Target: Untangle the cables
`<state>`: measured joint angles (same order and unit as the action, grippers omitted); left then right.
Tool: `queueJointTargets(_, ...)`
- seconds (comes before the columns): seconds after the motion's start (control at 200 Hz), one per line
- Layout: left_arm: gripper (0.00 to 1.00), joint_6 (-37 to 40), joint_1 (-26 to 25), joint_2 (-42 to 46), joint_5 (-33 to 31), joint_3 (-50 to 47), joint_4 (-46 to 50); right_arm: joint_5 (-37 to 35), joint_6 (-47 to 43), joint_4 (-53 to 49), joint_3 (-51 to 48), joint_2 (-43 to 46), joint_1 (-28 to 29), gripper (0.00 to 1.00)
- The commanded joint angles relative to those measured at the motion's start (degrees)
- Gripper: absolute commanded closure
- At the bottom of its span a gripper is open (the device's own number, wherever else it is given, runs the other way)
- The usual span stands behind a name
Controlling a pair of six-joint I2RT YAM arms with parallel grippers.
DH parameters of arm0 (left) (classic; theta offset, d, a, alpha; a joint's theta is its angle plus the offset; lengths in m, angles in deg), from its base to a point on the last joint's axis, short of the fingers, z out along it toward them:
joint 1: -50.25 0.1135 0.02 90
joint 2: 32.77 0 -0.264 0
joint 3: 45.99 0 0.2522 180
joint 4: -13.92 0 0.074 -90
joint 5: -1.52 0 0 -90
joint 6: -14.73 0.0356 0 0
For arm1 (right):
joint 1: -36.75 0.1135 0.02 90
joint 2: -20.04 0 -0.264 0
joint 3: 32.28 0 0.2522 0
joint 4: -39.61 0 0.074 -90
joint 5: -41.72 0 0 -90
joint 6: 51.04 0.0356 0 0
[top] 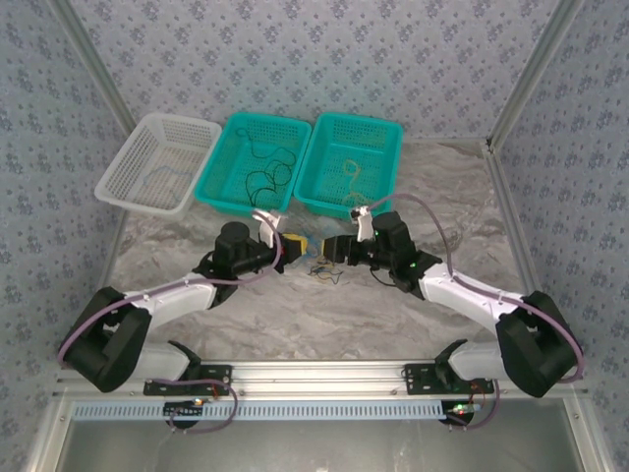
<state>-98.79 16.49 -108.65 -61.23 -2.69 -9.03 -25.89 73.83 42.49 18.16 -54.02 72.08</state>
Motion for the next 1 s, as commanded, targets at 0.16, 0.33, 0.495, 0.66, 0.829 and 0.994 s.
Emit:
queueJointTargets(0.16,1.00,-8.01,2.72,-2.08,2.42,0.38,-5.68,-1.77,-0.98,9.34,-3.69,5.77,-1.14,0.29)
queueJointTargets(0.33,1.00,-10.26,3.23,-3.98,2.57,0.60,-7.28,-8.52,-3.95,-0.03,-3.95,13.60,-3.07,0.20)
queueJointTargets(0.495,1.00,-12.45,3.26,-6.30,5.08,1.39,-10.10,-7.71,2.61,3.09,-6.89,11.38,-6.13,0.25)
queueJointTargets(0.66,1.00,-13.46,3.26,-7.54,6.49,1.52,-11.88,0.55,2.71,4.82,-1.38,3.07,-4.29,0.46)
queueJointTargets(0.829,1.00,-13.71,3.27,-8.15,7.26,1.83,-12.15,5.70,2.31,8.36,3.11,-5.16,-2.54,0.50)
queueJointTargets(0.994,1.00,-14.58,3.26,-8.36,7.82,1.49,-13.68,7.12,1.85,10.88,5.37,-10.29,-1.75,0.52)
